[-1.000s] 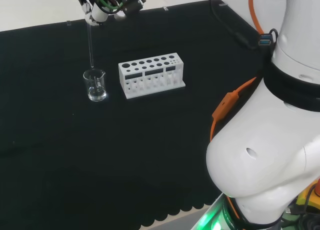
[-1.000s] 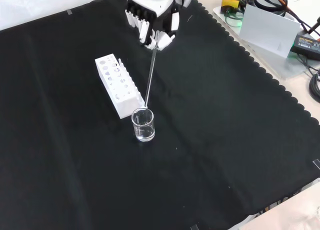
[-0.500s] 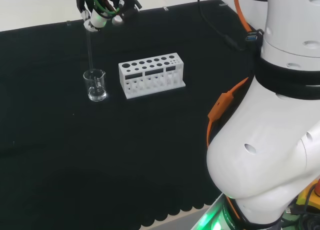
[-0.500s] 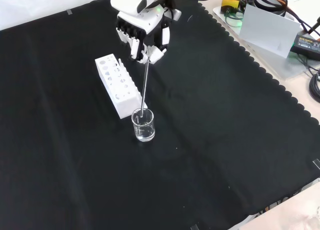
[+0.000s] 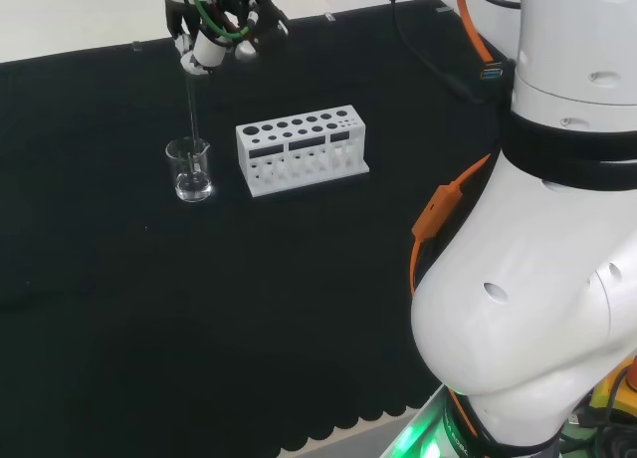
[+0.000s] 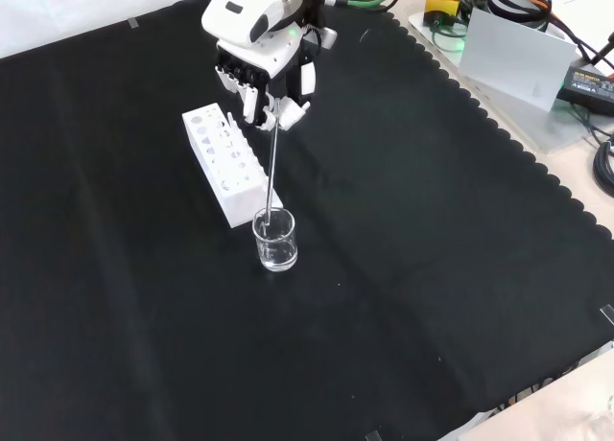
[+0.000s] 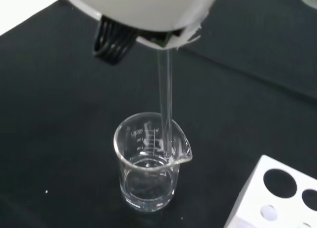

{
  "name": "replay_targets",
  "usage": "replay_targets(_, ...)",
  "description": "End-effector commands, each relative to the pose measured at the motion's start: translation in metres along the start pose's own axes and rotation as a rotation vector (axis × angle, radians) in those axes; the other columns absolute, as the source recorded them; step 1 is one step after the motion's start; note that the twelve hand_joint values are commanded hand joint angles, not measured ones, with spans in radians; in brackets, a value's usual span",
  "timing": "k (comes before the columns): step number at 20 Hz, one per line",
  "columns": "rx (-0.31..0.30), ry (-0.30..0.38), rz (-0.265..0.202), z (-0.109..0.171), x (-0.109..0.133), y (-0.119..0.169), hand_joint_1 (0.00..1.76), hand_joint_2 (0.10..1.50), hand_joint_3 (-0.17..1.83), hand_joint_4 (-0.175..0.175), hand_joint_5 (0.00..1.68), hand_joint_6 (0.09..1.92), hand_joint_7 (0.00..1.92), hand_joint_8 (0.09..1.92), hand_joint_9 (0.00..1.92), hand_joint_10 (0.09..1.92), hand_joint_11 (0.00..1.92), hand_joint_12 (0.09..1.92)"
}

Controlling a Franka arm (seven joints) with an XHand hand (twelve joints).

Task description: Stir in the beaker to the left of the white test tube rack with the glass rod.

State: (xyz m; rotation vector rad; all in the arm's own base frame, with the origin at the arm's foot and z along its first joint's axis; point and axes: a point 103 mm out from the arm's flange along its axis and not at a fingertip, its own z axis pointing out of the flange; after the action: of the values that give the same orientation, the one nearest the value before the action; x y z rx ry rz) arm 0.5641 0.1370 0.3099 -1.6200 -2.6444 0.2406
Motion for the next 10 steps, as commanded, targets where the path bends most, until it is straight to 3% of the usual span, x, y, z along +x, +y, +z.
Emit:
replay_targets(1, 0.03, 0.0, -0.005, 0.017, -0.001, -0.001, 1.19, 0.54, 1.0, -0.175, 1.18, 1.01, 1.65, 0.63, 1.86, 0.35, 1.72, 0.77)
replay_targets(10, 0.067, 0.014, -0.025, 0.034, 0.013, 0.007, 1.19, 0.54, 1.0, -0.175, 1.18, 1.02, 1.65, 0.63, 1.86, 0.35, 1.72, 0.77)
